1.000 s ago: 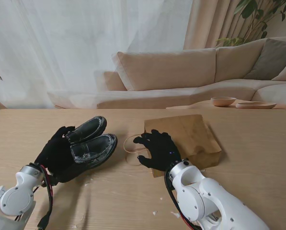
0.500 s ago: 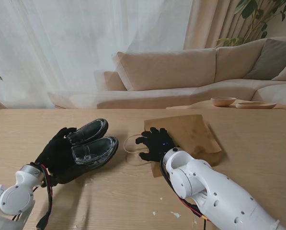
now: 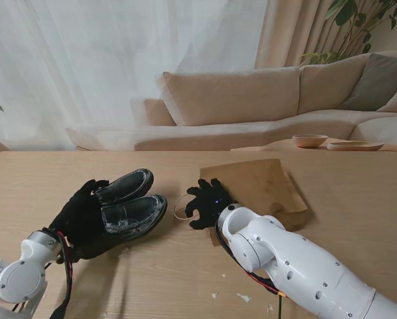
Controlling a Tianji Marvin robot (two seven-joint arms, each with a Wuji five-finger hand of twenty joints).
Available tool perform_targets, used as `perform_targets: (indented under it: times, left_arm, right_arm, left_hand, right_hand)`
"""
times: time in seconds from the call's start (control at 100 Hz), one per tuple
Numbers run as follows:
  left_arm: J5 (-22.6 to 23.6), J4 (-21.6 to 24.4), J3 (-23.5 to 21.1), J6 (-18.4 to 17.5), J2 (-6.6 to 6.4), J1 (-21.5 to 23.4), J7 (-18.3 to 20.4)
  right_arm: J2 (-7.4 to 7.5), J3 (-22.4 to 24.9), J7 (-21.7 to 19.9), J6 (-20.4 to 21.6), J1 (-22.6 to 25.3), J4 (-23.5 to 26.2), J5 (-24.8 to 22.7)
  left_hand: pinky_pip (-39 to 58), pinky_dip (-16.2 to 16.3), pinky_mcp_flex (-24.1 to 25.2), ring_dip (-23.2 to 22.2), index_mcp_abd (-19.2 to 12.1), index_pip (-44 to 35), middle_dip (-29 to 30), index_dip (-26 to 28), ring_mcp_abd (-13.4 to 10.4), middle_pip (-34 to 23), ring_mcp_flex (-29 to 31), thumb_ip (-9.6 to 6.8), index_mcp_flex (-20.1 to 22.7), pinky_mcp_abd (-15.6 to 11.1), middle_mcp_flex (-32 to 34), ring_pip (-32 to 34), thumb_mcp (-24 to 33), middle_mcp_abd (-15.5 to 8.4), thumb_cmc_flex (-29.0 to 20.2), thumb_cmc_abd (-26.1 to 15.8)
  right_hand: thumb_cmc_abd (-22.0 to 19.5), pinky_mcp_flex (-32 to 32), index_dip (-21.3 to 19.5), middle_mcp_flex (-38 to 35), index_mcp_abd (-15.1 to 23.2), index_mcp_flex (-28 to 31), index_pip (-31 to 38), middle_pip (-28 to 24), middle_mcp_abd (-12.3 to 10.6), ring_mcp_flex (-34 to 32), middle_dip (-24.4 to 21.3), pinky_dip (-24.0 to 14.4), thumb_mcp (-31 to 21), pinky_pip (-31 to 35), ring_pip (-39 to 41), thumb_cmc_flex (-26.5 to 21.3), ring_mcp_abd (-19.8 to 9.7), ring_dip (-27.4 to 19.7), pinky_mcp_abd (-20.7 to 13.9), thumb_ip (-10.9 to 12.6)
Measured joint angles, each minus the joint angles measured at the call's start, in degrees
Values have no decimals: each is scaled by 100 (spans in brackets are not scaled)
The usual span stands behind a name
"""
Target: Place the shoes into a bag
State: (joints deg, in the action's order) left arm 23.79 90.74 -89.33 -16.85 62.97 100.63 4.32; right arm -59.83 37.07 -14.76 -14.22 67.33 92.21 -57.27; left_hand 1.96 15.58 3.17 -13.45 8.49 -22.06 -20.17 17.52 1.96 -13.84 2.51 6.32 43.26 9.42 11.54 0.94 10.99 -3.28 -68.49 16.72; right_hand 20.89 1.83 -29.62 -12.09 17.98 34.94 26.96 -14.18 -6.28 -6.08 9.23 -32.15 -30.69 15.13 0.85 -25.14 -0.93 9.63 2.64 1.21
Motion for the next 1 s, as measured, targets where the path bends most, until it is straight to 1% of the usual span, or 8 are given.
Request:
perform_targets:
  times: [0.15, 0.23, 0.34, 0.54, 0.67, 0.73, 0.88, 1.0]
  left_arm:
    - [19, 14, -42, -44, -4, 22, 5]
    - [19, 15, -58, -64, -7, 26, 4]
    - [18, 16, -70, -76, -7, 32, -10]
    - [41, 29, -82, -77, -8, 45, -14]
    - [144, 29, -72, -78, -16, 43, -19]
    - [160, 29, -58, -70, -20, 43, -21]
    - [154, 62, 21, 23, -40, 51, 8]
    - [116, 167, 112, 138, -63, 78, 113]
  right_arm:
    - [-11, -145, 56, 10, -118, -76, -124]
    - [-26, -189, 245, 25, -145, -147, -123]
    - [-77, -229, 645, 29, -155, -299, -94]
    - [-185, -86, 1150, 29, -27, -422, -1]
    - [-254, 165, 1500, 51, 181, -413, 57]
    - [-271, 294, 1542, 71, 291, -364, 89]
    - [-268, 549, 1535, 85, 551, -72, 239]
    - [-268, 630, 1518, 49, 654, 138, 302]
  left_hand:
    - [0, 0, 0, 0, 0, 0, 0, 1, 0, 0, 0, 0, 0, 0, 0, 0, 0, 0, 0, 0]
    - [0, 0, 0, 0, 0, 0, 0, 1, 1, 0, 0, 0, 0, 0, 0, 0, 0, 0, 0, 0]
    - [0, 0, 0, 0, 0, 0, 0, 2, 1, 0, 0, 0, 0, 0, 0, 0, 0, 0, 0, 0]
    - [0, -10, 0, 0, 0, 0, 0, 2, 1, 0, 0, 0, 0, 0, 0, 0, 0, 0, 0, 0]
    - [0, -11, 0, 0, 0, 0, 0, 2, 1, 0, 0, 0, 0, 0, 0, 0, 0, 0, 0, 0]
    - [0, -11, 0, 0, 0, 0, 0, 2, 1, 0, 0, 0, 0, 0, 0, 0, 0, 0, 0, 0]
    - [0, -11, 0, 0, 0, 0, 0, 2, 1, 0, 0, 0, 0, 0, 0, 0, 0, 0, -1, 0]
    - [0, -12, 0, 0, 0, 0, 0, 2, 1, 0, 0, 0, 0, 0, 0, 0, 0, 0, -1, 0]
  right_hand:
    - [828, 18, -146, -1, 283, 64, 1196, -421, -23, 1, 217, 0, -615, 1, -5, -243, 0, 0, -64, -349]
    - [1267, -40, -1348, -2, 237, 59, 1889, -860, -24, 1, 386, 0, -1423, 2, 62, -211, 0, 1, -64, -756]
    - [1556, -196, -3321, -3, -429, 135, 3298, -1853, 84, -1, 768, 106, -2060, 4, 752, -120, 0, 90, -64, -995]
    - [1579, -481, -3957, -411, -545, 1220, 4508, -3012, 168, -148, 1181, 172, -2334, 91, 2529, -12, 0, 759, -34, -995]
    - [1017, -612, -4131, -938, -392, 1822, 4663, -3123, 223, -285, 1226, 261, -2196, 106, 2868, 364, 31, 904, 29, -995]
    - [615, -623, -4237, -1040, -359, 2013, 4648, -3141, 229, -293, 1235, 308, -1880, 121, 2855, 488, 45, 906, 35, -780]
    - [-659, -623, -4144, -1106, -320, 2154, 4149, -3086, 269, -346, 1238, 431, -825, 140, 2777, 317, 50, 912, 99, -780]
    - [-1037, -623, -4021, -1225, -514, 2166, 3985, -2996, 370, -346, 1238, 435, -551, 155, 2750, 116, 50, 911, 101, -603]
